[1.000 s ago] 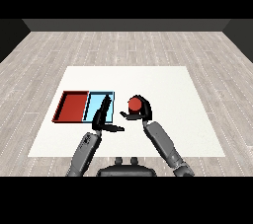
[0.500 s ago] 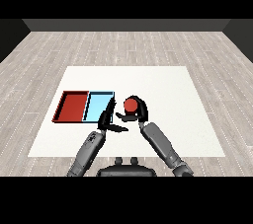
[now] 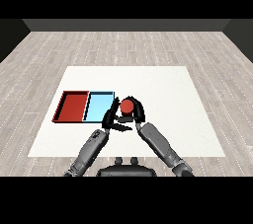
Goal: Pick the red can and put it in the red box
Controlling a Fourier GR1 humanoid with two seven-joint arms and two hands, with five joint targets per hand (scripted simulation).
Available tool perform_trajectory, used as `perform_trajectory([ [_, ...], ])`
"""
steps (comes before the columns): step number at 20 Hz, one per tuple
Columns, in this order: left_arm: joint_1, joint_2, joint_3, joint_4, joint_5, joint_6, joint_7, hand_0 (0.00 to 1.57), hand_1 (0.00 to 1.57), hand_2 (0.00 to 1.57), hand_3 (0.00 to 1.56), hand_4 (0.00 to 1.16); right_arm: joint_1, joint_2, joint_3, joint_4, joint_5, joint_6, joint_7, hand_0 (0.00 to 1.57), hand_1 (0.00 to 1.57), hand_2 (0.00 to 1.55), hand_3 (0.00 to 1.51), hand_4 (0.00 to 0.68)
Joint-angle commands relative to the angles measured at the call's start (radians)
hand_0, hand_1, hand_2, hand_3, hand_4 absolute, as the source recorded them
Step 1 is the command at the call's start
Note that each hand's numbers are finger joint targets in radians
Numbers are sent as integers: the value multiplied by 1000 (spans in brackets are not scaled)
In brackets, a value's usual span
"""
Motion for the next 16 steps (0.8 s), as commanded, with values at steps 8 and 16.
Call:
perform_trajectory([
  [8, -58, 0, -78, -21, 47, 80, 43, 0, 0, 0, 0, 0, -93, 0, 46, 103, -134, -29, -74, 1494, 1494, 1447, 1378, 617],
  [16, -70, 0, -72, 69, 75, 71, -73, 0, 0, 0, 0, 157, -49, 0, 101, 83, -125, -8, -94, 1476, 1476, 1458, 1371, 642],
])
